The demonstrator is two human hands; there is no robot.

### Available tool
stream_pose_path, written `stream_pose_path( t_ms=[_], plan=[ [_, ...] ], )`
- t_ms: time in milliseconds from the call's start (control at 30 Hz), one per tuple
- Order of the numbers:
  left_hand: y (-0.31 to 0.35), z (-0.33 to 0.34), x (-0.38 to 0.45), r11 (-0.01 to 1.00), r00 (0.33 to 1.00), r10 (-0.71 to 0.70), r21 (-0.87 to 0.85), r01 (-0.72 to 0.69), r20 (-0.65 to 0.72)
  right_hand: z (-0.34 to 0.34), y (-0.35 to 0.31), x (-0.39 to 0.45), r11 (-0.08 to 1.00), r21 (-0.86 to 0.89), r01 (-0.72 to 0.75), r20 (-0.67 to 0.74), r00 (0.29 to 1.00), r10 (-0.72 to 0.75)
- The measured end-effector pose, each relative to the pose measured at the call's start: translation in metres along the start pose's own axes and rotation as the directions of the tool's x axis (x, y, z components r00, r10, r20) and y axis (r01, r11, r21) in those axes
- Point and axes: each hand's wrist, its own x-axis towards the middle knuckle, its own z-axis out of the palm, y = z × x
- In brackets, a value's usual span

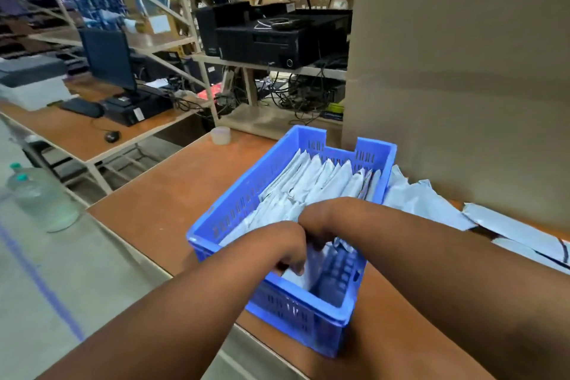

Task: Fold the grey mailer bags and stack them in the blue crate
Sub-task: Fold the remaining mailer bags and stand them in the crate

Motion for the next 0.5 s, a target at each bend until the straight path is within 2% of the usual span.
stream_pose_path(
  t_ms=[67, 133, 233, 400, 500],
  plan=[
    [-0.004, 0.002, 0.005, 0.999, 0.999, -0.004, 0.045, 0.002, 0.047, 0.005, -0.002, 0.01, 1.0, -0.016, 0.008, 0.042, 0.999, -0.008],
    [-0.007, 0.005, 0.006, 0.995, 0.996, -0.03, 0.097, 0.021, 0.086, 0.005, 0.0, 0.015, 1.0, -0.029, -0.003, 0.026, 1.0, 0.004],
    [-0.008, 0.005, 0.011, 0.984, 0.995, -0.056, 0.172, 0.042, 0.079, 0.003, 0.003, 0.022, 0.995, -0.096, -0.002, -0.069, 0.998, -0.005],
    [-0.013, 0.002, 0.013, 0.978, 0.99, -0.072, 0.186, 0.095, -0.124, 0.013, 0.011, 0.035, 0.988, -0.132, -0.077, -0.347, 0.938, 0.027],
    [-0.012, 0.003, 0.014, 0.973, 0.983, -0.089, 0.198, 0.12, -0.158, 0.015, 0.006, 0.034, 0.984, -0.134, -0.12, -0.375, 0.925, 0.061]
  ],
)
